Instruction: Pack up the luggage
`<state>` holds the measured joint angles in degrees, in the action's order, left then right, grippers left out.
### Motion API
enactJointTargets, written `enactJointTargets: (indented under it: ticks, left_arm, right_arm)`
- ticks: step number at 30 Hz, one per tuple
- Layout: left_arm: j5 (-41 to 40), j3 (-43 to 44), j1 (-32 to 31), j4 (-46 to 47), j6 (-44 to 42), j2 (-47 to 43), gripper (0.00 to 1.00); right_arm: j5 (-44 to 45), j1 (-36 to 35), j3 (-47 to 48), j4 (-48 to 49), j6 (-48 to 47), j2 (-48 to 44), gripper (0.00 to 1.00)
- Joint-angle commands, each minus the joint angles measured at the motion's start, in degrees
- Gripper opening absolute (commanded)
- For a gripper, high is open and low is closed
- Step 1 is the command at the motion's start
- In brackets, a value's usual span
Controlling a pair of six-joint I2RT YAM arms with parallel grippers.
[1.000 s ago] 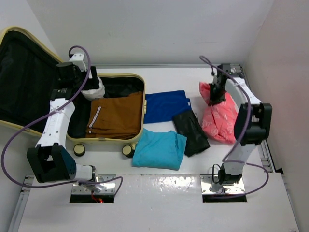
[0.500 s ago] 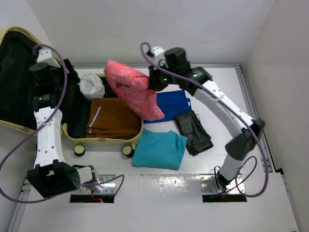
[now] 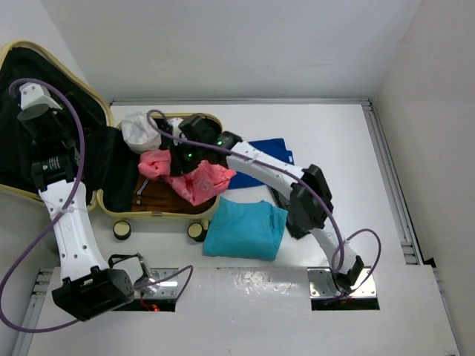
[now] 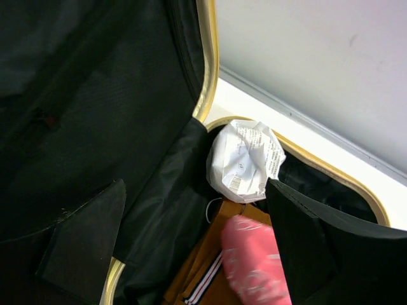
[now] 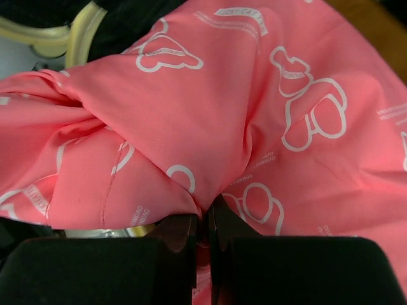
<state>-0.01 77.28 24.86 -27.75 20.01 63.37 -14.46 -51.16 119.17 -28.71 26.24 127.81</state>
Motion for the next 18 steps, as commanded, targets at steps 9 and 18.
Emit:
enactJointTargets:
  ticks: [9,18]
  left_arm:
    - [0.54,-1.69,1.24,0.33,-0.41,-4.05,0.96]
    - [16.85,-1.69,1.94,-3.54,-9.63,-1.06,0.98]
  right_arm:
    - [-4.53,-8.34,3.26,22.63,-1.69,6.75,0.00]
    - [-4.18,-7.30,-5.16,27.23,-12.98,3.61,0.61]
